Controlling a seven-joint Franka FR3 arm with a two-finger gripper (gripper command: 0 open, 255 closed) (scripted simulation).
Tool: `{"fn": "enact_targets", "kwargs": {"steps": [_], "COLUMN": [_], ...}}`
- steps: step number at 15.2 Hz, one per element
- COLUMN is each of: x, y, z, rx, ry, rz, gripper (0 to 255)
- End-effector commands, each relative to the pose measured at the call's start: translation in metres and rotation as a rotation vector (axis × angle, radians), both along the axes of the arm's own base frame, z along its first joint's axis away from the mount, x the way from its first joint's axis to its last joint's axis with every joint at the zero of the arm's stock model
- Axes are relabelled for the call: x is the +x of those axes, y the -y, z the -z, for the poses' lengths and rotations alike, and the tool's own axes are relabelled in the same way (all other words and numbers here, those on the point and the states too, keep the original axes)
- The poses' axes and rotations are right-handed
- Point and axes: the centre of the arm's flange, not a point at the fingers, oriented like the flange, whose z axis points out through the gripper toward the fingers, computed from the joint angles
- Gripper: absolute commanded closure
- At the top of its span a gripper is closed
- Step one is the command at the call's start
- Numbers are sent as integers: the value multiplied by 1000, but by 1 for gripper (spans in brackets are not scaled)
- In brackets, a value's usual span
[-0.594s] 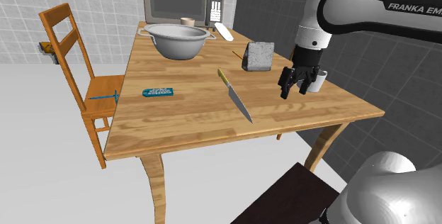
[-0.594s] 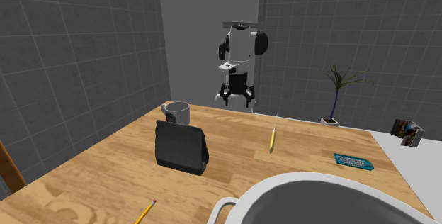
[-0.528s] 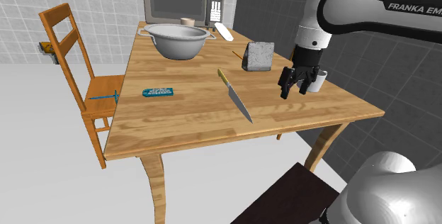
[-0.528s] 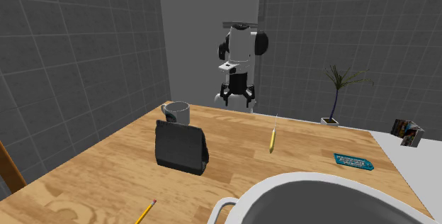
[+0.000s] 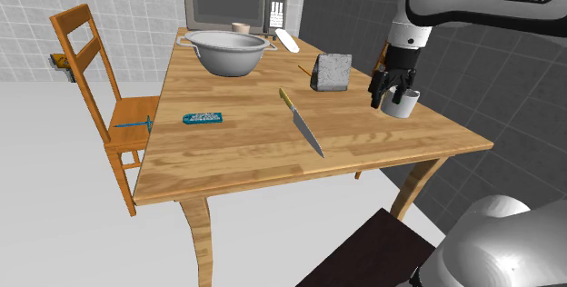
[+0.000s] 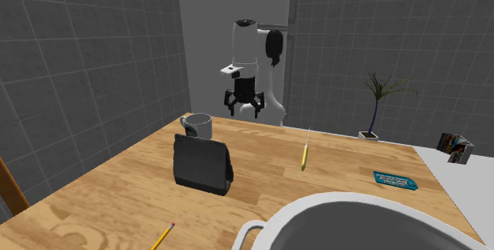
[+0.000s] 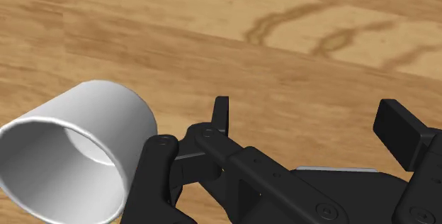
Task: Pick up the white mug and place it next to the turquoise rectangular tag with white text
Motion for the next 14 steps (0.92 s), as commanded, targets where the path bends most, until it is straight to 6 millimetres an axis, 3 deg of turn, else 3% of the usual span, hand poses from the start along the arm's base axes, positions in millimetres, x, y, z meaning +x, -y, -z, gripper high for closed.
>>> {"fn": "enact_targets", "kwargs": {"steps": [1, 9, 14], "x": [8, 41, 40], "y": [26, 122, 124], "z": [-2, -24, -3], "rx": [-5, -19, -19], "ry": [-5, -17, -17], "rz": [0, 4, 4], "gripper": [0, 0, 0]}}
